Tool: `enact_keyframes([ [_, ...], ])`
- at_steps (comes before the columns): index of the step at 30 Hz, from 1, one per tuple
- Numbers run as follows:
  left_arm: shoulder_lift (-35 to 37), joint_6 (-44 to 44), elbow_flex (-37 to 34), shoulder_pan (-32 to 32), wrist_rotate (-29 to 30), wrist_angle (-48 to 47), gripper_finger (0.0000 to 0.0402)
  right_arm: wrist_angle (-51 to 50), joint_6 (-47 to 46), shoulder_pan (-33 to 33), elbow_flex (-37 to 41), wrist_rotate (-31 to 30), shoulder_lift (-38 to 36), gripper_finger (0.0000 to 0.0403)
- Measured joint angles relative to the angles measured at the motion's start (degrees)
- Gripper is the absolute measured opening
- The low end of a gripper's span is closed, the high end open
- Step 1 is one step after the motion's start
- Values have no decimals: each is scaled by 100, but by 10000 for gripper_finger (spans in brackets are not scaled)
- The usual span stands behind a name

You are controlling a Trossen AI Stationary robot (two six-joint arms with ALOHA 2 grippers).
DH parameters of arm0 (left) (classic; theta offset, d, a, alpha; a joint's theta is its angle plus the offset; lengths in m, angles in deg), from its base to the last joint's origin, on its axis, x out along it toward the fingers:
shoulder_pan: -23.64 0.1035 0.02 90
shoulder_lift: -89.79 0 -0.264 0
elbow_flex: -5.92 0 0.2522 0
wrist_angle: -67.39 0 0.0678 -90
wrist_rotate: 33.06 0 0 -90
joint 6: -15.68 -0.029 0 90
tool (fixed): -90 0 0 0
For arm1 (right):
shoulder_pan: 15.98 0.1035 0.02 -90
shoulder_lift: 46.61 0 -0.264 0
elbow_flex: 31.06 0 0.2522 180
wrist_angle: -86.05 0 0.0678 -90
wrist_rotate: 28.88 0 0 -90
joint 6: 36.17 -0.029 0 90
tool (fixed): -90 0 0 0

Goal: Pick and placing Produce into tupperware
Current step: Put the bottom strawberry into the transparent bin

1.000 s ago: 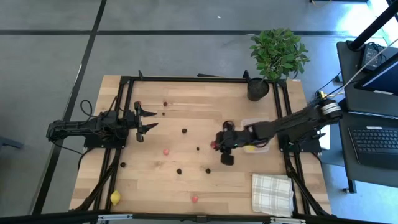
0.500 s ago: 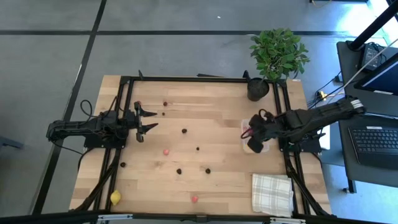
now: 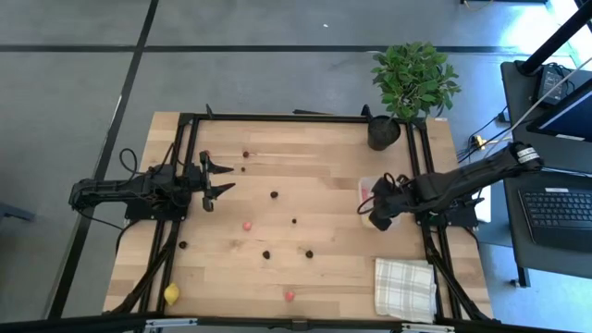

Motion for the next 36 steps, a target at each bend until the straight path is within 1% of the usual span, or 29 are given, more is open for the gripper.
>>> enact_keyframes([
  [2,0,0,-1,0,0,0,218,331,1,0,202,65,0,122],
  [6,2,2,-2,-2,0,2,218,656,5,0,449,85,0,122],
  [22,0,2,-2,0,0,0,218,706,-26,-2,500,85,0,125],
  [29,1,2,0,-1,0,0,218,707,-28,-4,500,228,0,150],
  [31,0,2,-2,0,0,2,218,716,-28,-4,500,341,0,160],
  [36,0,2,0,0,0,0,218,739,-28,-4,500,383,0,189],
])
